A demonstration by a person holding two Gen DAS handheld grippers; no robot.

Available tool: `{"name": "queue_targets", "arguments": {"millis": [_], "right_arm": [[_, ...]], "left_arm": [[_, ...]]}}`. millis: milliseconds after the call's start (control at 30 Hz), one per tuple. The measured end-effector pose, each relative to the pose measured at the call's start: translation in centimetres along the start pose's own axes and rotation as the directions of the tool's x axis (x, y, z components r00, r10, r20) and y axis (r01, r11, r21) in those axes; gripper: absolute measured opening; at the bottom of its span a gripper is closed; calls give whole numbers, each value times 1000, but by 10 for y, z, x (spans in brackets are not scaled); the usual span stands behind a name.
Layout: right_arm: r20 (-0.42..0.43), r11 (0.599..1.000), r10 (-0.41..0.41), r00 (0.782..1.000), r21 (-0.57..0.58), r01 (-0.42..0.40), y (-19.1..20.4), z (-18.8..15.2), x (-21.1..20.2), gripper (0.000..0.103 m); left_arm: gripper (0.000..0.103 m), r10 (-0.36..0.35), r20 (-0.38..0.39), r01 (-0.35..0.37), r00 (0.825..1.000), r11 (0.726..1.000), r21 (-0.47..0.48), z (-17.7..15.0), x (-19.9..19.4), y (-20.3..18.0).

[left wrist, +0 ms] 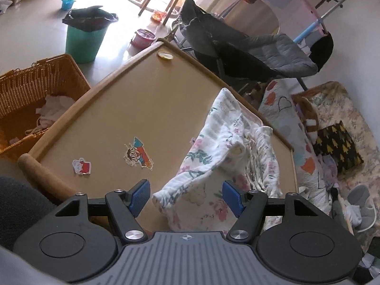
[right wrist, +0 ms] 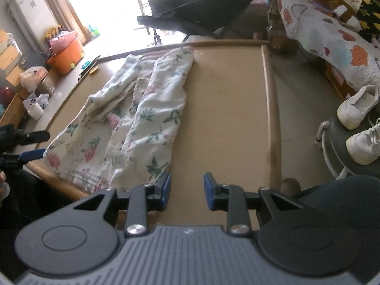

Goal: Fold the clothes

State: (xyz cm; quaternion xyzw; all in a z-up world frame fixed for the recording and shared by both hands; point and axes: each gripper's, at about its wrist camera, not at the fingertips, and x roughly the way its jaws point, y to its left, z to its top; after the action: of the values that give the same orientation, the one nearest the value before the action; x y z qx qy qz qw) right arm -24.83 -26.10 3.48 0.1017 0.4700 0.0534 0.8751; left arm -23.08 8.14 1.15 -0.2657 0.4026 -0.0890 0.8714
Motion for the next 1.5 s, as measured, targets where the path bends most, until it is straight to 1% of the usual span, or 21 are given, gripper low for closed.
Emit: {"name": "queue_targets", "arguments": {"millis": [67, 233, 267, 300, 333, 367, 400, 467, 567, 667, 867, 1033, 1500], "right_arm": [[-13, 1000, -1, 1000, -2, 1, 1, -1, 3, 30], [-22, 1000, -1, 1000, 10, 1, -1, -2, 5, 30], [-23, 1000, -1, 1000, 12, 2, -1, -2, 4, 30], [-23, 1000, -2, 1000, 15, 3, -2, -2, 4, 30], [-24, 1000, -3, 1000, 16, 4, -2, -2, 4, 30], [-24, 1000, -4, 1000, 18, 4, -2, -2, 5, 30], [-25, 1000, -4, 1000, 19, 5, -3, -2, 5, 30], [-29, 1000, -8, 1000, 21, 9, -3, -2, 5, 30], [-36, 1000, -15, 999, 13, 15, -1, -3, 7, 30], [-42, 1000, -20, 999, 4, 21, 0, -3, 8, 30], [-42, 1000, -20, 999, 10, 20, -2, -3, 7, 30], [-42, 1000, -17, 999, 12, 17, -2, -3, 7, 30], [-31, 999, 6, 999, 44, -4, -6, -3, 8, 30]], "left_arm": [[66, 0, -5, 0, 1000, 1000, 30, -1, 0, -2], [65, 24, -27, -21, 999, 996, 87, -2, 7, -8], [63, 25, -31, -22, 999, 995, 95, -2, 9, -9], [56, 27, -35, -23, 999, 994, 102, -2, 10, -10], [44, 30, -41, -25, 999, 994, 111, -2, 11, -11], [38, 37, -46, -31, 998, 992, 119, -3, 12, -13], [36, 43, -51, -36, 998, 991, 128, -3, 14, -14], [24, 44, -57, -36, 997, 988, 147, -4, 15, -16], [17, 51, -60, -39, 997, 984, 176, -5, 17, -19], [13, 57, -55, -45, 997, 979, 197, -6, 17, -22], [9, 54, -57, -40, 997, 972, 231, -8, 19, -31], [8, 62, -65, -43, 996, 965, 258, -10, 20, -37], [8, 43, -82, -19, 996, 960, 279, -9, 14, -53]]}}
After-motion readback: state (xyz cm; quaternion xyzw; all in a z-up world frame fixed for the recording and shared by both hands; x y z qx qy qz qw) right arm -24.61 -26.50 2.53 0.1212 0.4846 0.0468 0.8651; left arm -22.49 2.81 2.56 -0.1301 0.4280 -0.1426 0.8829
